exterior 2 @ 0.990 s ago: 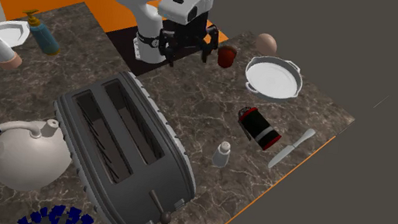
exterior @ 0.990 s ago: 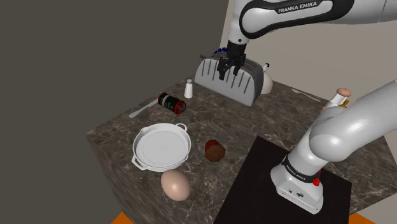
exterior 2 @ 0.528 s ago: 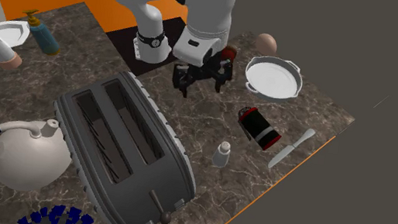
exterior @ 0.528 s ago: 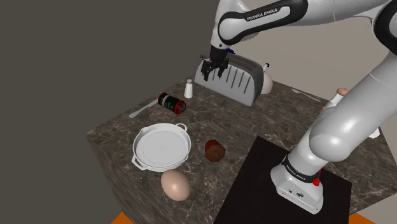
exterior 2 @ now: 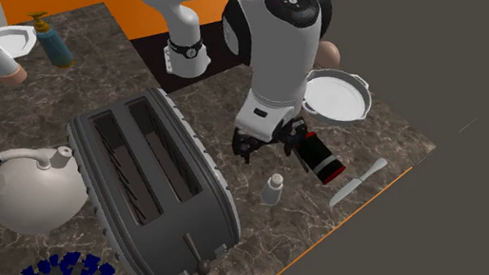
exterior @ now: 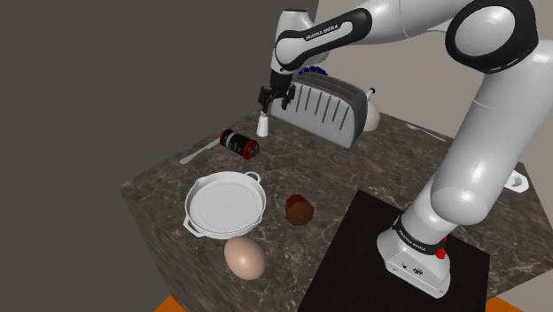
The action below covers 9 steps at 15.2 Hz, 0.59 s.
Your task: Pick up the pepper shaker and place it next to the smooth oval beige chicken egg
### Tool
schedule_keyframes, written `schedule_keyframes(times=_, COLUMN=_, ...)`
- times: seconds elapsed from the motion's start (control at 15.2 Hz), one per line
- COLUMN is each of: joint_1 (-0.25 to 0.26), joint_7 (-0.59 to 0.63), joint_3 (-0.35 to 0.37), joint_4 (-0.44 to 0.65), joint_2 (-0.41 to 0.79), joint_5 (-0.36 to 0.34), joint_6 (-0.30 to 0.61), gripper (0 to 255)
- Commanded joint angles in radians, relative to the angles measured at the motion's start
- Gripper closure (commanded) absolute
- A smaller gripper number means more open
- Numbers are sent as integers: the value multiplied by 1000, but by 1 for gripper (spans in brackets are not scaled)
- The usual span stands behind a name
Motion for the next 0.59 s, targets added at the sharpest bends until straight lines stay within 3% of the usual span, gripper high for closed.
schedule_keyframes(times=0.0, joint_1=0, joint_7=4, joint_3=1, joint_4=78, joint_2=80, joint_5=9, joint_6=10, gripper=0)
schedule_keyframes(times=0.13, joint_1=-1, joint_7=7, joint_3=2, joint_4=137, joint_2=136, joint_5=15, joint_6=13, gripper=0)
schedule_keyframes(times=0.53, joint_1=0, joint_7=7, joint_3=3, joint_4=115, joint_2=179, joint_5=16, joint_6=78, gripper=0)
